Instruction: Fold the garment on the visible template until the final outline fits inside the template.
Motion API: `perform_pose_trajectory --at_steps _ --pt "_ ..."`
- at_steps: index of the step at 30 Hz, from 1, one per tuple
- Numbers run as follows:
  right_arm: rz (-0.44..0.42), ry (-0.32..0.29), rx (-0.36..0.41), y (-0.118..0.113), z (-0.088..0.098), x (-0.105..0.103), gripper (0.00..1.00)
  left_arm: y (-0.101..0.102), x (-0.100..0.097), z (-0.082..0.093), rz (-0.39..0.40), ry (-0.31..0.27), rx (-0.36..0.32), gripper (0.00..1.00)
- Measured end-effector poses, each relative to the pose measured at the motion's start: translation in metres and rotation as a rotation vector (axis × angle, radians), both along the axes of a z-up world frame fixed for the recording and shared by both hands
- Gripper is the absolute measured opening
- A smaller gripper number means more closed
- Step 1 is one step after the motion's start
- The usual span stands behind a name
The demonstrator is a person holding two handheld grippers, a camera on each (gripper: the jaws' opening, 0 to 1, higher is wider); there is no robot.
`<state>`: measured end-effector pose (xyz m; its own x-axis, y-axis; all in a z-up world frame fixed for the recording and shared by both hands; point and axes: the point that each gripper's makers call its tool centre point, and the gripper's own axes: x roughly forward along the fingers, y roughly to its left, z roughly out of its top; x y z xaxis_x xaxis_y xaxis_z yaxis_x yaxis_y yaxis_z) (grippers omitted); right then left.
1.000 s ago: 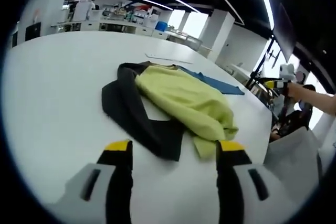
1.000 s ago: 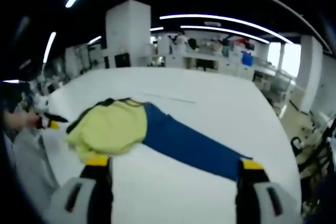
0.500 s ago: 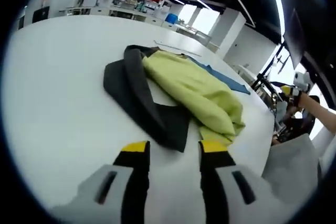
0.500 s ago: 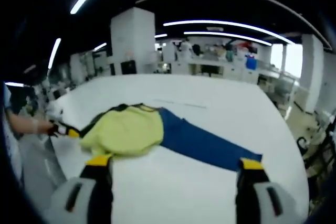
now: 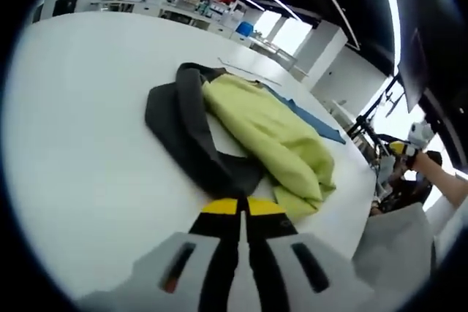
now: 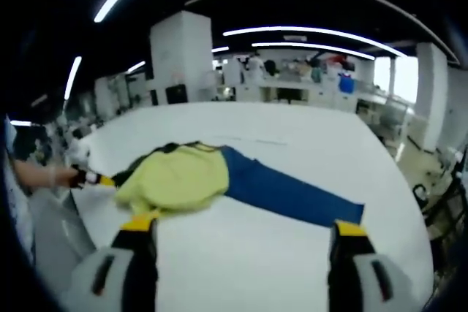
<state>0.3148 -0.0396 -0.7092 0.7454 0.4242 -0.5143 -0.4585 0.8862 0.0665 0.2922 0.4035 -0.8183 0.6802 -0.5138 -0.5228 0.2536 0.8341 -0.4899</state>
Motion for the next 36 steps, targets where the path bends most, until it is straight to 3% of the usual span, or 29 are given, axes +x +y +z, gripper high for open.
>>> perform_pose_trajectory --at_steps 2,10,14,21,27,33,36 --pt "-0.003 0.001 0.006 0.0 0.0 -0.001 0.98 -0.002 0.003 0.016 -0.001 -0.014 0.006 0.0" --pt "-0.007 -0.005 0.012 0.002 0.0 0.0 0.97 0.016 0.014 0.037 -0.023 -0.04 0.02 0.0" --pt "-0.005 -0.004 0.007 0.001 0.0 0.0 0.97 0.02 0.007 0.048 -0.057 -0.046 0.058 0.0" --pt "0.003 -0.001 0.007 0.007 -0.002 0.0 0.97 0.051 0.0 0.051 -0.069 -0.021 0.097 0.0" --pt "0.018 0.011 0.007 0.013 -0.006 0.002 0.97 0.086 -0.006 0.045 -0.107 0.041 0.182 0.0" --pt "0.025 0.024 0.009 0.016 -0.012 0.004 0.97 0.14 0.009 0.03 -0.131 0.112 0.279 0.0" --pt "0.025 0.034 0.008 0.016 -0.016 0.005 0.97 0.15 0.015 0.03 -0.127 0.118 0.298 0.0"
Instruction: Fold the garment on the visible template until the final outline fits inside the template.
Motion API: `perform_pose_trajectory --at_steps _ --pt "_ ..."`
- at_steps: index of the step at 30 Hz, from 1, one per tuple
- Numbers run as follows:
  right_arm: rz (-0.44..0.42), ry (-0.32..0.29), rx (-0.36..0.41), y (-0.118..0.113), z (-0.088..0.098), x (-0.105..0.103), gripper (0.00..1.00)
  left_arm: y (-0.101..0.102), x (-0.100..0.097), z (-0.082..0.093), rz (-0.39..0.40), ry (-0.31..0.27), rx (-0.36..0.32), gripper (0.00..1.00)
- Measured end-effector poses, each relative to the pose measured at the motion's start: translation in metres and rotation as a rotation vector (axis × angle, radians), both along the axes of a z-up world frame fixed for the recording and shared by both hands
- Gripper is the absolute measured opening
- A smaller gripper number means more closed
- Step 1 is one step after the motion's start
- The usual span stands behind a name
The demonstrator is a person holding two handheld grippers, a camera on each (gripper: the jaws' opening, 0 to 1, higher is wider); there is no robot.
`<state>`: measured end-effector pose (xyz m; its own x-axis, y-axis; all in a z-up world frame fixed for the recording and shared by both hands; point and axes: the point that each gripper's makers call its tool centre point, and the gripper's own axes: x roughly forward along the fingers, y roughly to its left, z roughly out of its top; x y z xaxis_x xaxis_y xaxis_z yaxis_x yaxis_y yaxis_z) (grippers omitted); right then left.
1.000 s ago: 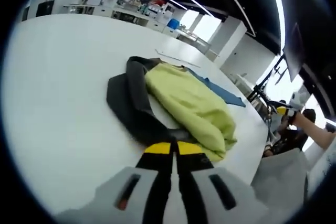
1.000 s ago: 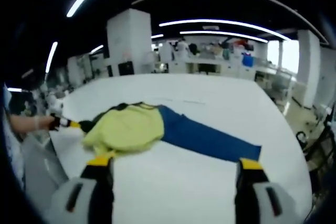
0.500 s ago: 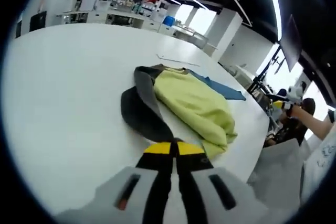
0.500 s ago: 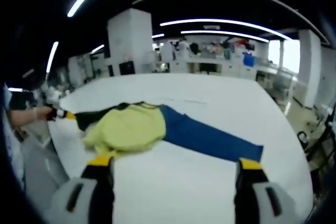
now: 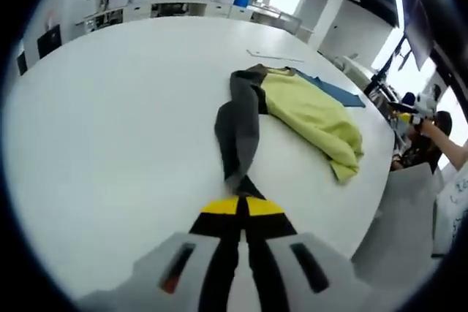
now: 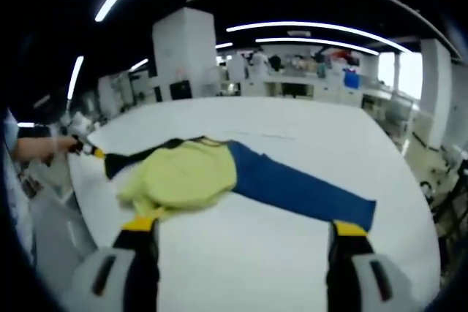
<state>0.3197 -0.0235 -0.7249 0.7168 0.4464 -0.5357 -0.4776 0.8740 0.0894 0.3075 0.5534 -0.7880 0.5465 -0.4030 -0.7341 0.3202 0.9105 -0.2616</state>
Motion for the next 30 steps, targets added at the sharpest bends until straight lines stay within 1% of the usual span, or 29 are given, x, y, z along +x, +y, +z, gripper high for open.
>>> perform_pose_trajectory --at_steps 1,4,6,9,13,14,15,16,17,18,19,20,23,24,25,26,30 --pt "0.0 0.004 0.0 0.0 -0.001 0.0 0.97 0.008 0.004 -0.001 0.011 0.007 0.009 0.0" --pt "0.002 0.012 -0.003 0.002 -0.002 0.0 0.97 0.016 0.011 -0.001 0.017 0.01 0.013 0.0" --pt "0.001 0.015 -0.004 0.002 -0.003 0.001 0.97 0.022 0.013 -0.004 0.019 0.024 0.044 0.0" --pt "0.0 0.026 -0.005 0.002 -0.008 0.005 0.97 0.032 0.02 -0.01 0.035 0.038 0.059 0.0" --pt "0.003 0.039 -0.008 0.004 -0.013 0.005 0.97 0.059 0.035 -0.022 0.059 0.067 0.089 0.0" --pt "0.002 0.043 -0.009 0.004 -0.014 0.005 0.97 0.063 0.038 -0.024 0.062 0.068 0.093 0.0" --pt "-0.001 0.042 -0.007 0.005 -0.014 0.005 0.97 0.065 0.035 -0.02 0.074 0.069 0.102 0.0" --pt "-0.002 0.041 -0.006 0.006 -0.013 0.005 0.97 0.067 0.038 -0.02 0.08 0.068 0.107 0.0" --pt "-0.005 0.038 0.003 0.009 -0.012 0.005 0.96 0.075 0.05 -0.023 0.087 0.07 0.115 0.0" --pt "-0.005 0.036 0.007 0.01 -0.012 0.006 0.96 0.079 0.055 -0.025 0.096 0.073 0.124 0.0" --pt "-0.006 0.036 0.007 0.01 -0.013 0.006 0.96 0.092 0.071 -0.03 0.096 0.076 0.135 0.0" --pt "-0.006 0.035 0.007 0.012 -0.013 0.007 0.96 0.097 0.077 -0.033 0.101 0.081 0.141 0.0" --pt "-0.002 0.045 0.006 0.015 -0.015 0.006 0.96 0.098 0.082 -0.036 0.112 0.088 0.152 0.0" --pt "0.0 0.048 0.002 0.014 -0.017 0.007 0.96 0.101 0.086 -0.038 0.11 0.094 0.171 0.0" --pt "0.0 0.051 0.001 0.014 -0.018 0.007 0.96 0.101 0.084 -0.039 0.107 0.097 0.185 0.0" --pt "-0.001 0.057 -0.002 0.012 -0.02 0.007 0.96 0.104 0.087 -0.04 0.092 0.101 0.211 0.0" --pt "-0.013 0.065 0.003 0.009 -0.023 0.007 0.96 0.111 0.098 -0.043 0.099 0.11 0.232 0.0"
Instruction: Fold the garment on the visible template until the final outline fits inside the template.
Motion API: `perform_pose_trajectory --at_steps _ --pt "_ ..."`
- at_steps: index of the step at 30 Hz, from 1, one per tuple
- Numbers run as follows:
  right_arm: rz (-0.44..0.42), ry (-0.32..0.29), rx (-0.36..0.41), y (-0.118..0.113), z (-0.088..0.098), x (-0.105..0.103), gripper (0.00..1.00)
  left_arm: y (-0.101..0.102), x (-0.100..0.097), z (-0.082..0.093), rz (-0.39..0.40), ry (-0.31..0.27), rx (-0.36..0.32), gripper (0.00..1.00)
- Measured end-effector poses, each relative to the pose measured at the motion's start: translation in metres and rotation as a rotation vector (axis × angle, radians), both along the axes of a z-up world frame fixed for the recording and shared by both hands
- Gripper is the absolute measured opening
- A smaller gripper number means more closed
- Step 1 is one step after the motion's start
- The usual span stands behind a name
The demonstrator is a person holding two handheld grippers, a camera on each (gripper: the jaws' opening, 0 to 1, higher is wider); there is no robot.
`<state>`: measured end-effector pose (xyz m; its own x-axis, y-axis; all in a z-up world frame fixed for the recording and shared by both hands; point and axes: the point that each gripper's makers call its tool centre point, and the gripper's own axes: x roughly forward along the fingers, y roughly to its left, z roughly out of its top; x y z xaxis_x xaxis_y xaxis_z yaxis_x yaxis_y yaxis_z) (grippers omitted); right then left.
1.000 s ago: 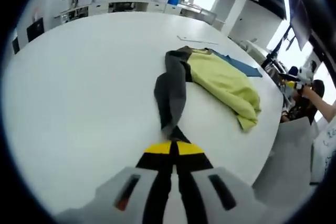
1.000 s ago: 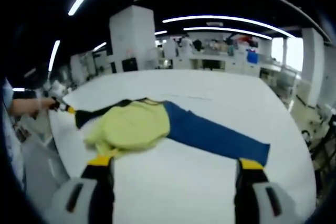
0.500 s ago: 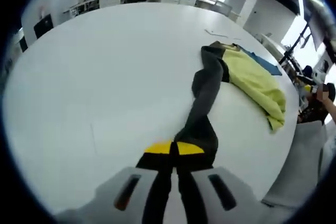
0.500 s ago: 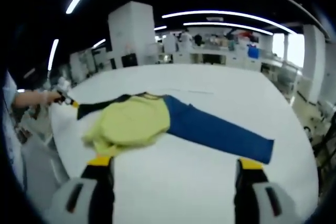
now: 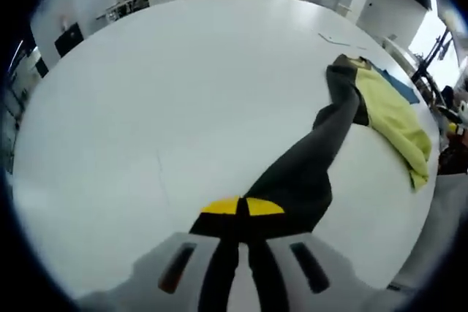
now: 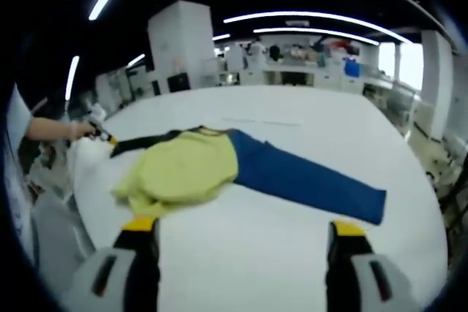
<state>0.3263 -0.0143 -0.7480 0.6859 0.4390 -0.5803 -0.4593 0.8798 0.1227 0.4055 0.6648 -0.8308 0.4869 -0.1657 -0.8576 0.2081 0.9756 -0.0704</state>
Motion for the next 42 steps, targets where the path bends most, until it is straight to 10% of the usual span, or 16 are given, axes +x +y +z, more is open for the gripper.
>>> perform_pose_trajectory --at_steps 16,31,42 --pt "-0.006 0.024 0.0 0.002 -0.008 0.003 0.96 0.036 0.044 -0.007 -0.037 0.014 0.202 0.0" --pt "-0.014 0.029 0.014 0.005 -0.01 0.001 0.96 0.033 0.044 -0.01 -0.096 0.018 0.24 0.0" --pt "-0.011 0.025 0.027 0.009 -0.009 -0.001 0.96 0.021 0.033 0.01 -0.073 -0.075 0.177 0.46"
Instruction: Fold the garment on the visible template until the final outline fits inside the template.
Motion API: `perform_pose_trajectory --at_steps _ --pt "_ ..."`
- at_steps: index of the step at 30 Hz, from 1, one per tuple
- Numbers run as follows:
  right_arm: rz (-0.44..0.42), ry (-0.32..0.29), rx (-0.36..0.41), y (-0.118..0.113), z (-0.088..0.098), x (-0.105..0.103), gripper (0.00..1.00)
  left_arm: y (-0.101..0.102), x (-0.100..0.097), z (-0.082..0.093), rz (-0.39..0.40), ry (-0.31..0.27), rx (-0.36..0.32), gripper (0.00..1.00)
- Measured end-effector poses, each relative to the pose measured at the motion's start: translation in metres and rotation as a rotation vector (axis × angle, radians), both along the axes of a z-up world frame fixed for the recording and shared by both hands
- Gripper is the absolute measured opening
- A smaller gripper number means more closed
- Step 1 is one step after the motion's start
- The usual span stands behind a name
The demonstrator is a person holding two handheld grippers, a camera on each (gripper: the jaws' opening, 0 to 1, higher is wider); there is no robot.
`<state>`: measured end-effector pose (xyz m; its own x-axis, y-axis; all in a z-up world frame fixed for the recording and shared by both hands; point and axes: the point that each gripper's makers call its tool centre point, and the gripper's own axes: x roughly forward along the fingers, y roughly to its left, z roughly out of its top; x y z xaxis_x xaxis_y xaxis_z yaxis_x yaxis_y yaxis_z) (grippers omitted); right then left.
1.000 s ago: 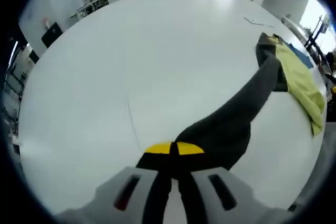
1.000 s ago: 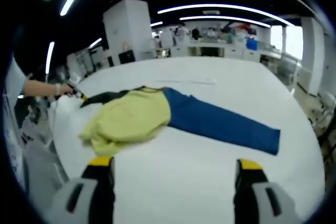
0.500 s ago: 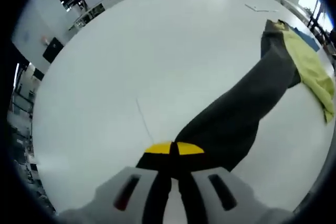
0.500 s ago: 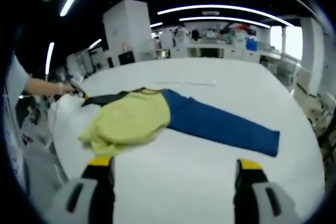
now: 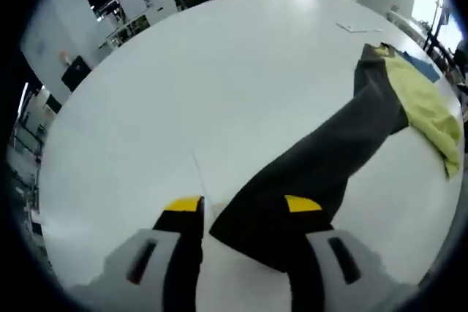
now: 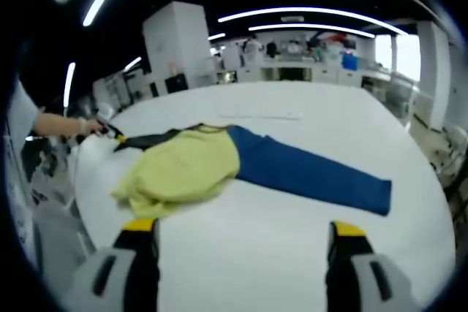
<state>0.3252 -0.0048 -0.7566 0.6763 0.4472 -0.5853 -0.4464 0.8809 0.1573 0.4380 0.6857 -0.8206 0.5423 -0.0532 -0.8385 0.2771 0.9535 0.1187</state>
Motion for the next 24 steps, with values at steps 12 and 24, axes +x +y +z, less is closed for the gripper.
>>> perform_pose_trajectory --at_steps 12,24 --pt "0.013 -0.016 0.014 0.008 0.005 0.002 0.97 -0.032 -0.008 0.01 -0.13 -0.106 -0.142 0.9" --pt "0.008 -0.013 0.026 0.009 0.005 0.0 0.96 -0.055 -0.037 0.002 -0.251 -0.098 -0.229 0.91"
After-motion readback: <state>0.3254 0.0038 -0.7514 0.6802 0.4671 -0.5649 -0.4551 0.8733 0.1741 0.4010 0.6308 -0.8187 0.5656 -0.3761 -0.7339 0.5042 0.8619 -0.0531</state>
